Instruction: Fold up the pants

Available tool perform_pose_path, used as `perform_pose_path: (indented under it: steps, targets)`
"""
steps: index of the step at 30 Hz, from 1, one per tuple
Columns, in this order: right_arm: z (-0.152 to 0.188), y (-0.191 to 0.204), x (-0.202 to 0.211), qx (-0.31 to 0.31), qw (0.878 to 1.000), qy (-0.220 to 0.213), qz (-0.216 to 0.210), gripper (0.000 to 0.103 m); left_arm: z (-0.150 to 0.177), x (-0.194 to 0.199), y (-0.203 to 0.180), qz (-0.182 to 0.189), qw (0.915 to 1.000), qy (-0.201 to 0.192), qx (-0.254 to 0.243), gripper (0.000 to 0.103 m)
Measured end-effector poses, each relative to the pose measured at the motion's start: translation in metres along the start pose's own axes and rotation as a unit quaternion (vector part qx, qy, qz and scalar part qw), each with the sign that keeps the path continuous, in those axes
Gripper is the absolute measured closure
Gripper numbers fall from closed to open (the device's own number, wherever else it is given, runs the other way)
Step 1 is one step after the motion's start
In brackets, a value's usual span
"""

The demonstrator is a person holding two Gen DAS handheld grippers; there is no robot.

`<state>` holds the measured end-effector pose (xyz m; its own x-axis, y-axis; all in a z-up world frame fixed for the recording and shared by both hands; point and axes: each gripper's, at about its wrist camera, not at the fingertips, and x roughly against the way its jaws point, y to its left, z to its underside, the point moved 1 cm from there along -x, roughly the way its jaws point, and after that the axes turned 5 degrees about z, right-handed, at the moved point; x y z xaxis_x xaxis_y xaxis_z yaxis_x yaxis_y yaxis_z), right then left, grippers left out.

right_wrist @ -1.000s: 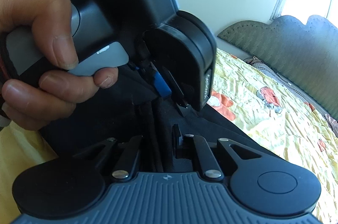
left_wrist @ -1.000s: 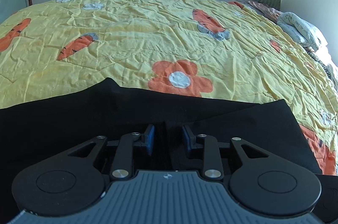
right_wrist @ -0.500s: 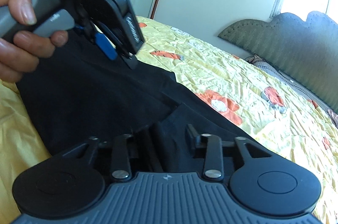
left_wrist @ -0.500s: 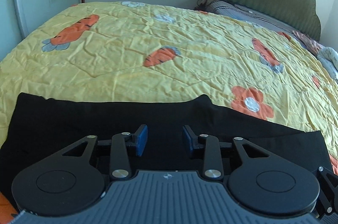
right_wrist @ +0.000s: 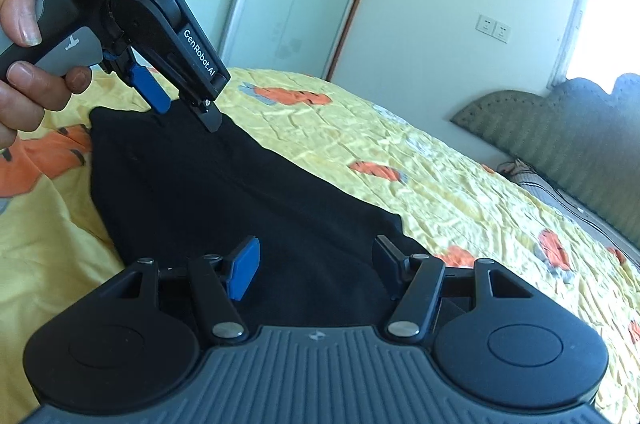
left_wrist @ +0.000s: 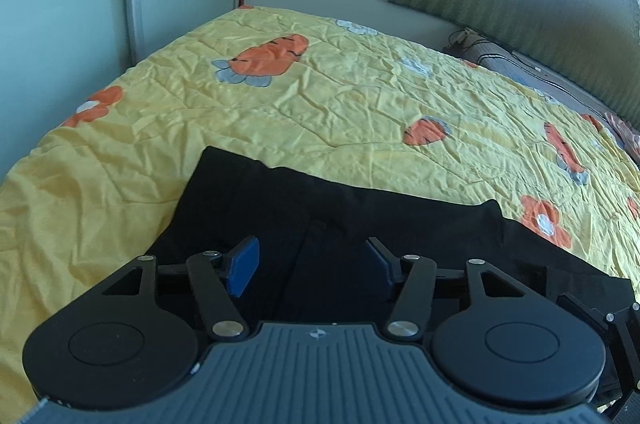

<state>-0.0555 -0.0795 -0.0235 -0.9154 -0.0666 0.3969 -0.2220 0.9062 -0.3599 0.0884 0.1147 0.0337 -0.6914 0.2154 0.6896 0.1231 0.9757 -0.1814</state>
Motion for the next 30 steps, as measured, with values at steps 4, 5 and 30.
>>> perform_pose_path:
  steps: [4, 5, 30]
  targets:
    - [-0.013, 0.026, -0.016, 0.026, 0.998, -0.022, -0.045, 0.041, 0.003, 0.015, 0.025, -0.009, 0.9995, 0.004, 0.030, 0.034]
    - [-0.017, 0.034, -0.017, 0.035, 0.998, -0.026, -0.054, 0.041, 0.003, 0.018, 0.031, -0.010, 0.9992, 0.006, 0.039, 0.033]
    - [-0.043, 0.138, -0.042, 0.238, 0.968, -0.076, 0.028, 0.029, 0.036, -0.007, 0.111, 0.130, 0.9468, 0.081, 0.283, 0.023]
